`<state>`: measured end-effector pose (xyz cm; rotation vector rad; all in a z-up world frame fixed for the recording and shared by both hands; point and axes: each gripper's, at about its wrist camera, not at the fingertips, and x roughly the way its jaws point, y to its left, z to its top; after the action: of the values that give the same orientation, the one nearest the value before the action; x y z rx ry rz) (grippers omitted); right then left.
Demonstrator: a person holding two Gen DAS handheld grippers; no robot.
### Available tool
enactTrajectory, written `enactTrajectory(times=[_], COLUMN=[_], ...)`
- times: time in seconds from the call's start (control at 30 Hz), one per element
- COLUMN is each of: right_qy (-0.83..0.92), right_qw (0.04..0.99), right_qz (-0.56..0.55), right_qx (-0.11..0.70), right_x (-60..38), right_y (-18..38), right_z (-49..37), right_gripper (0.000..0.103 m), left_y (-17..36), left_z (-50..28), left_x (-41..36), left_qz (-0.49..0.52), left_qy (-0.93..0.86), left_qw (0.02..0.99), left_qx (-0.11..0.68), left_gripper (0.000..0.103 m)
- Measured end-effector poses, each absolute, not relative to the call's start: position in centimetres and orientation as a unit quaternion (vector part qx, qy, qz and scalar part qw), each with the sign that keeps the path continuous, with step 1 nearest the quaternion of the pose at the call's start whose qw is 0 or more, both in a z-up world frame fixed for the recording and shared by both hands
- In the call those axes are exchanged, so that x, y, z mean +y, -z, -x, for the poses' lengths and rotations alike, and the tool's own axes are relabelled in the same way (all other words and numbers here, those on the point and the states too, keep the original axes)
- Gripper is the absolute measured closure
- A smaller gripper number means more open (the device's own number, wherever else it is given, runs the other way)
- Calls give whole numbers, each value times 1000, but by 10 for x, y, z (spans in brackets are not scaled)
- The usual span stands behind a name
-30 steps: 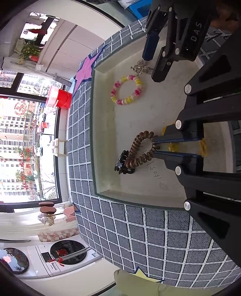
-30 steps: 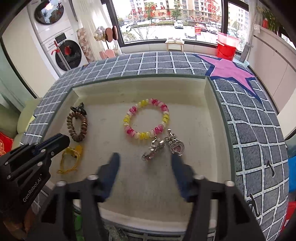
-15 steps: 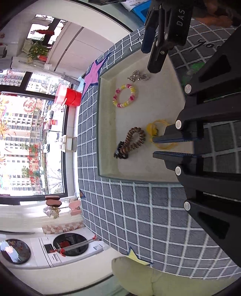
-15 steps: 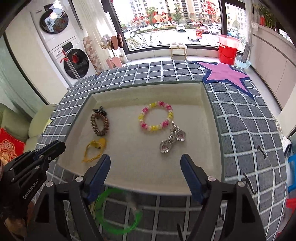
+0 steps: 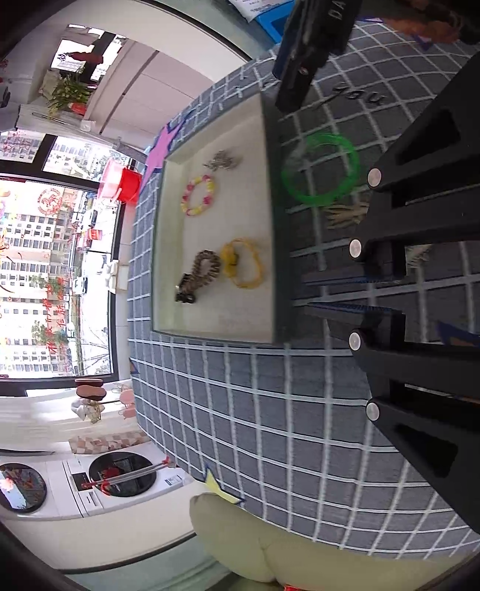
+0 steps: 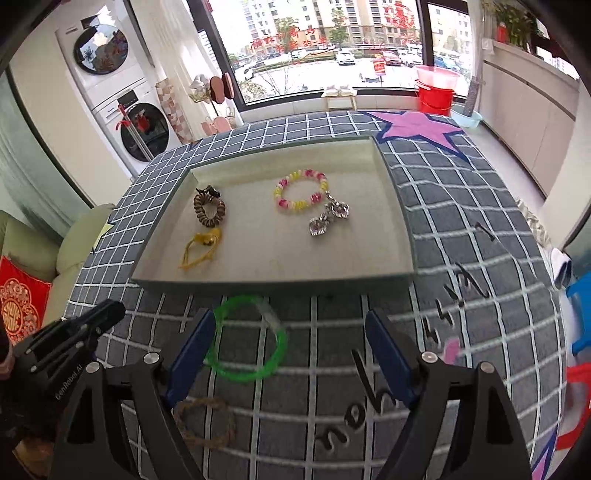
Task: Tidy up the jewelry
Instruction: 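Withdraw both grippers from the tray back over the remaining jewelry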
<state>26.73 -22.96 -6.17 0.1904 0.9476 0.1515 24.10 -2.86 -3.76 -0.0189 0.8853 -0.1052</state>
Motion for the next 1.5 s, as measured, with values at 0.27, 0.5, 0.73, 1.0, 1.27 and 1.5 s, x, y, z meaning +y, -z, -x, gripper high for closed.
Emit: enactTrajectory(times=[0.27,0.5,0.73,1.0,1.27,1.5], right_qy=[-68,-71,-69,-65,-49,-51], right_qw=[885,885,887,892,904,888], right_qz=[-82,-79,-80,-96,-43,-34], right_qx=[453,453,450,437,423,456], right_x=[-226,-222,-221,-224,-211,-209], right_y=[56,51,46,44,46,60], right_z=[-242,-225,-210,-188,-161,-154], right_gripper=[17,16,16,16,16,16], left_y=[37,39,41,41,37,60], left_z=[-213,-195,-178,-160,-149,-142], left_x=[-19,-12,-6,4,9,12], left_qz=[16,24,36,36,0,7], left_qy=[42,40,43,15,-24,-8], left_qw=[902,898,894,901,912,896], left_qx=[429,437,445,432,410,445], left_gripper=[81,81,81,0,0,0])
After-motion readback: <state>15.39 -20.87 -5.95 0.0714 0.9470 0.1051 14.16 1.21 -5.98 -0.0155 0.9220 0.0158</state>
